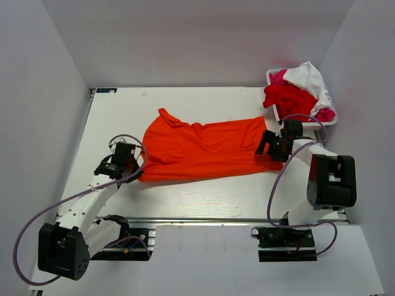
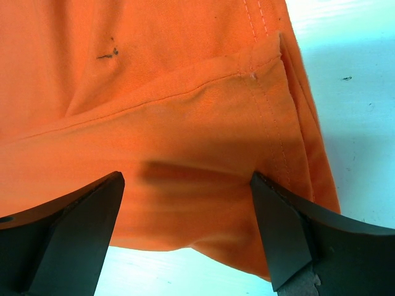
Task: Fold and stack the t-shirts
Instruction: Fold the flattened tshirt in 1/3 of the way
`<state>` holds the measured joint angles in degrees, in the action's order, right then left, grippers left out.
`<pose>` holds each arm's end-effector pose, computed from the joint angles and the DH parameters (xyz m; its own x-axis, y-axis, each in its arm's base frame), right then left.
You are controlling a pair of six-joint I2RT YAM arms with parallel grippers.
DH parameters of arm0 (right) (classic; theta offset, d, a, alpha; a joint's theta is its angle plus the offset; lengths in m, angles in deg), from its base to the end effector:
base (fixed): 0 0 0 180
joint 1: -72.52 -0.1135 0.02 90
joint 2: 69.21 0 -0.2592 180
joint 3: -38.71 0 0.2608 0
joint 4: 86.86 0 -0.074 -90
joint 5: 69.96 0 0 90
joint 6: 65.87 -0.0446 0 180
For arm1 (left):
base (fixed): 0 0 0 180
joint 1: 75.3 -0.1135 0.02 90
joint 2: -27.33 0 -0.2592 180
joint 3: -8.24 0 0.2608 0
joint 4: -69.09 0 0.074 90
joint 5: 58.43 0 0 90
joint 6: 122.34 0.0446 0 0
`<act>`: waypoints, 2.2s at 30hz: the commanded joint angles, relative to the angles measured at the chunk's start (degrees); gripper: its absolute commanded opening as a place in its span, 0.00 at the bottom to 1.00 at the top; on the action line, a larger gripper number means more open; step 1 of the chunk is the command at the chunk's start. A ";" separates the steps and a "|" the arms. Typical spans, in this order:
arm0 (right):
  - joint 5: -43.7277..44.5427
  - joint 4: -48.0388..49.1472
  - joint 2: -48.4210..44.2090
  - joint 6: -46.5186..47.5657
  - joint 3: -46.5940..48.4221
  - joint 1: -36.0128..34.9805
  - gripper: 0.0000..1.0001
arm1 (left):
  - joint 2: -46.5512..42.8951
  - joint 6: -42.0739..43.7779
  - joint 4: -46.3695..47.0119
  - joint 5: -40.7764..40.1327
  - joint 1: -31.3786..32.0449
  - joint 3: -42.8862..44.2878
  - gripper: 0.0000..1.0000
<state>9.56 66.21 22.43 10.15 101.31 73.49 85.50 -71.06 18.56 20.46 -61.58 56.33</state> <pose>0.3215 0.0027 0.1483 -0.8246 0.2515 -0.5066 0.1176 0.9523 0.2815 0.1943 -0.0386 0.1855 -0.7485 -0.4491 -0.4879 -0.4196 0.8905 -0.1760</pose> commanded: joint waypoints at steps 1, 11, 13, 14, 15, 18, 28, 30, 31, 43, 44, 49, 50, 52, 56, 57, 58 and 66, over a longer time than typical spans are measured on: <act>3.19 -5.01 1.97 1.23 -1.48 0.87 0.90 | -2.10 -0.92 -7.84 -5.58 0.08 4.68 0.00; 2.66 -5.97 2.32 1.32 -1.22 0.70 0.90 | 14.57 -8.65 -17.96 -0.59 0.08 4.68 0.00; 2.83 -5.80 2.15 1.23 -1.22 0.78 0.90 | 17.75 -8.65 -18.48 -0.58 0.08 4.68 0.11; 2.57 -5.97 1.97 1.23 -1.05 0.79 0.90 | 19.68 -8.65 -18.49 -0.58 0.08 5.29 0.26; 2.40 -5.88 1.79 1.32 -1.05 0.70 0.90 | 19.70 -8.65 -19.01 -0.58 0.08 5.29 0.39; -0.14 -4.49 0.05 2.55 -1.40 0.52 0.90 | 18.04 -8.65 -20.50 -3.37 0.08 8.89 0.83; -4.72 -1.41 -4.01 4.92 -3.24 0.17 0.90 | 11.43 6.17 -3.03 5.38 0.08 24.09 1.00; -5.16 -0.88 -4.18 5.10 -3.77 0.26 0.90 | 15.45 8.30 0.99 12.58 0.61 24.98 1.00; -5.16 -0.61 -4.27 4.93 -3.86 0.26 0.90 | 16.96 9.18 2.41 15.22 0.61 24.98 1.00; -3.67 -0.96 -3.66 4.93 -3.60 0.35 0.90 | 31.12 13.06 4.03 21.68 4.12 27.09 1.00; -3.58 -0.96 -3.57 5.01 -3.68 0.35 0.90 | 31.99 13.06 3.23 20.88 4.13 27.61 1.00; -3.32 -1.22 -2.60 5.01 -3.07 0.26 0.90 | 33.76 13.67 1.29 18.76 5.26 28.75 1.00; -3.41 -1.23 -2.60 4.93 -3.15 0.26 0.90 | 33.76 13.67 0.42 19.28 5.27 29.46 1.00; -3.32 -1.23 -2.52 5.01 -3.16 0.34 0.90 | 33.76 14.20 -1.08 16.75 5.27 30.95 1.00; -3.32 -0.96 -2.60 5.10 -3.24 0.43 0.90 | 29.29 14.73 -4.86 12.09 5.80 34.29 1.00; -3.06 -1.05 -2.51 5.10 -3.42 0.43 0.90 | 28.41 14.73 -6.78 8.08 6.32 34.30 1.00; -2.88 -0.88 -2.69 5.10 -3.42 0.35 0.90 | 27.18 13.25 -8.02 5.69 6.32 34.30 1.00; -1.82 -1.58 -2.25 4.92 -3.33 0.43 0.90 | 33.84 11.21 -9.36 -0.84 6.32 32.46 0.74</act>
<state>6.42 66.15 19.28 14.48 98.20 73.62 116.36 -59.34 9.90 23.19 -55.44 89.03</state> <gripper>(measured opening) 0.897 0.773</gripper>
